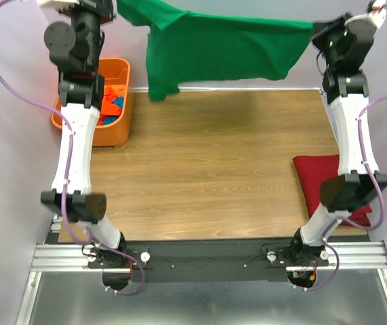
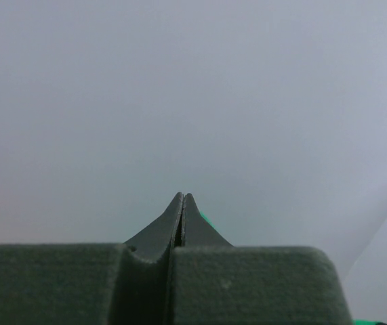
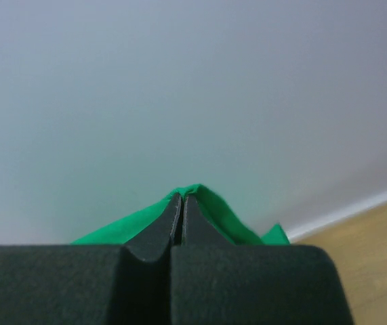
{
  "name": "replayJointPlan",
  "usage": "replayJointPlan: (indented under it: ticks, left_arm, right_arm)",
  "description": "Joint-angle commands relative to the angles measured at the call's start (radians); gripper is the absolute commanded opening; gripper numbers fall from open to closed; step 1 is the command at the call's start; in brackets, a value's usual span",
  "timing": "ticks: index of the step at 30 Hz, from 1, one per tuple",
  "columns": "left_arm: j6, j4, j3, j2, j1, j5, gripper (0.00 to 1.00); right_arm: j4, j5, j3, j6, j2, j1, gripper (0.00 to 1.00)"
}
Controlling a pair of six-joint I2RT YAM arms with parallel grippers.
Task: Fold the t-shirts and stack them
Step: Flatten the tshirt out, then fold the tshirt
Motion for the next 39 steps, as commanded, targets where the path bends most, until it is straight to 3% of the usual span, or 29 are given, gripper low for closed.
replayJointPlan:
  ticks: [1, 2, 5, 8, 12, 15, 19, 25, 39]
  left_arm:
    - [-0.027, 0.083, -0.297, -0.209, 0.010, 0.023, 0.00]
    - [-0.048, 0.092, -0.481, -0.243, 0.010, 0.023, 0.00]
    - [-0.138, 0.080, -0.743, -0.348, 0.010, 0.061, 0.00]
    - [-0.231, 0.023, -1.144, -0.448, 0.007, 0.065, 0.00]
    - [-0.285, -0.065, -1.397, -0.537, 0.002, 0.037, 0.00]
    - [-0.278, -0.124, -1.491, -0.568, -0.001, -0.011, 0.00]
    - [-0.263, -0.239, -1.526, -0.574, -0.002, -0.026, 0.00]
    - [-0.263, -0.342, -1.548, -0.634, -0.007, -0.043, 0.00]
    - [-0.283, -0.582, -1.581, -0.913, -0.011, -0.069, 0.00]
  right_arm:
    - [0.019, -0.054, -0.308, 0.044, -0.093, -0.013, 0.01]
    - [0.025, -0.068, -0.450, 0.070, -0.125, -0.013, 0.01]
    - [0.058, -0.112, -0.701, 0.119, -0.165, -0.013, 0.01]
    - [0.128, -0.146, -0.974, 0.155, -0.166, -0.013, 0.01]
    - [0.165, -0.209, -1.134, 0.207, -0.097, -0.011, 0.01]
    - [0.188, -0.270, -1.209, 0.232, -0.028, -0.011, 0.01]
    - [0.187, -0.228, -1.312, 0.215, -0.058, -0.011, 0.01]
    - [0.154, -0.198, -1.472, 0.205, -0.265, -0.013, 0.01]
    - [-0.194, -0.059, -1.478, 0.147, -0.624, -0.013, 0.01]
